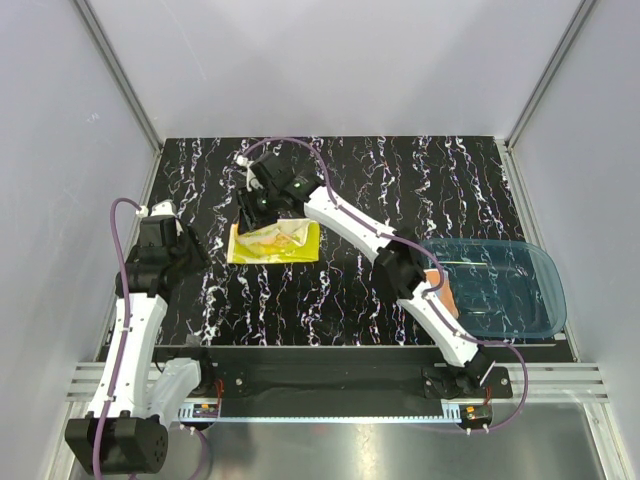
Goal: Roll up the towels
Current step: Fold the towel
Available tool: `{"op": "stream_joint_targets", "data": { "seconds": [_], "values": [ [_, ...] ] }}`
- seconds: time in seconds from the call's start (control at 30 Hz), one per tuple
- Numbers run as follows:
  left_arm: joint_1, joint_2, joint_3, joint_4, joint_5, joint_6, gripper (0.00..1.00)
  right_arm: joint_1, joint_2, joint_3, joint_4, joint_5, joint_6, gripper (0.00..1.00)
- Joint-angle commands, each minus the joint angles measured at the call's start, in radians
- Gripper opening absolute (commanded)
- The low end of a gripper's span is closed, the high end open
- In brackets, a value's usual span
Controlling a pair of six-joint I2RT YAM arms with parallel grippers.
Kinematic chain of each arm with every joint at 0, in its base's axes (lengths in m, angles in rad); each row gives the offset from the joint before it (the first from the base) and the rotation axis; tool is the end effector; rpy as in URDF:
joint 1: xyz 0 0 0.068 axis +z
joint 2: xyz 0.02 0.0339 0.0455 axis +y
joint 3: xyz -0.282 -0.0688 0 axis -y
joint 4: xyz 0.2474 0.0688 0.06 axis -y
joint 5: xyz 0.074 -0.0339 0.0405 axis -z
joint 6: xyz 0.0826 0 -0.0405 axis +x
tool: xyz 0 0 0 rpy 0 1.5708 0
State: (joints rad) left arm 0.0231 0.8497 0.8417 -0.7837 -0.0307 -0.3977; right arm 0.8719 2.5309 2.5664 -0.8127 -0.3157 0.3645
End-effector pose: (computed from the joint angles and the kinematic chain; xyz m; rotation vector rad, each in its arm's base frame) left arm 0.1916 0.0070 0.2719 -0.5089 2.3114 -0.1452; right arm 0.3695 0.4796 0.2370 -0.7920 2.3875 0.9351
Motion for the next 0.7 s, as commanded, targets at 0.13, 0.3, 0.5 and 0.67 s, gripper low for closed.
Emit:
{"op": "stream_joint_targets", "data": {
  "seconds": [0.13, 0.3, 0.5, 0.67],
  "values": [
    [-0.005, -0.015, 0.007, 0.017, -0.07, -0.018, 0.48, 0.016, 0.08, 0.064, 0.239, -0.181, 0.056, 0.7],
    [-0.005, -0.006, 0.013, 0.011, -0.084, -0.017, 0.48, -0.002, -0.07, -0.059, 0.277, -0.088, 0.036, 0.73],
    [-0.006, 0.072, 0.028, 0.049, 0.012, -0.007, 0.48, -0.079, -0.481, -0.549, 0.374, 0.05, 0.047, 0.76],
    [-0.069, 0.227, 0.111, 0.106, 0.025, -0.009, 0.49, -0.181, -0.61, -0.828, 0.276, 0.124, 0.083, 0.64]
  ]
}}
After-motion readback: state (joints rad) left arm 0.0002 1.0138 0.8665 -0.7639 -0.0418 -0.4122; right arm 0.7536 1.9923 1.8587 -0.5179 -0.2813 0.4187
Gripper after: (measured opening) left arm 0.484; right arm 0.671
